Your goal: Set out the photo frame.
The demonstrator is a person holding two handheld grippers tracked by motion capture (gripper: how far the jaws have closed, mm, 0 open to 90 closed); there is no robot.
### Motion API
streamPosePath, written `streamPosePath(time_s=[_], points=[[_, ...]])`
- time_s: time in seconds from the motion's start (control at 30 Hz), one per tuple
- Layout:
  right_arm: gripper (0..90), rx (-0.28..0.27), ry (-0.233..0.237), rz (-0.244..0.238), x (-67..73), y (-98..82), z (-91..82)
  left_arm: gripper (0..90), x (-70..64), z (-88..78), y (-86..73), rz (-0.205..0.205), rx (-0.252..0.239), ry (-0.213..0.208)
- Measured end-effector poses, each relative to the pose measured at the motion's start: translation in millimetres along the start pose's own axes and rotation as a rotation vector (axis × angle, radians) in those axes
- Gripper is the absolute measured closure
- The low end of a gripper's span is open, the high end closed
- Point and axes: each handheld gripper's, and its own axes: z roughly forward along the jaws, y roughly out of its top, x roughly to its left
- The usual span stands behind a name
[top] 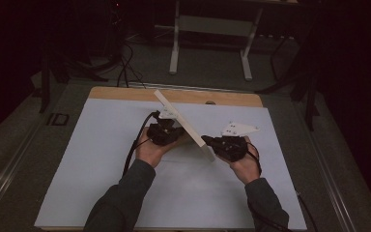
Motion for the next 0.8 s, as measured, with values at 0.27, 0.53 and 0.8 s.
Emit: streamPosePath(time_s=[0.27, 0.53, 0.8], points=[[89.9, -0.001, 0.011, -0.014, 4.0, 1.9, 2.1, 90.0, 1.7, -0.6, 3.1, 0.034, 0.021, -0.009], [89.9, 0.002, 0.017, -0.026, 6.1, 3.2, 1.9, 90.0, 4.3, -0.5, 6.0, 0.049, 0.038, -0.025], [89.9, -0.001, 0.029, -0.037, 8.8, 4.4, 1.8, 90.0, 7.1, -0.6, 7.4, 0.068, 0.046, -0.042]])
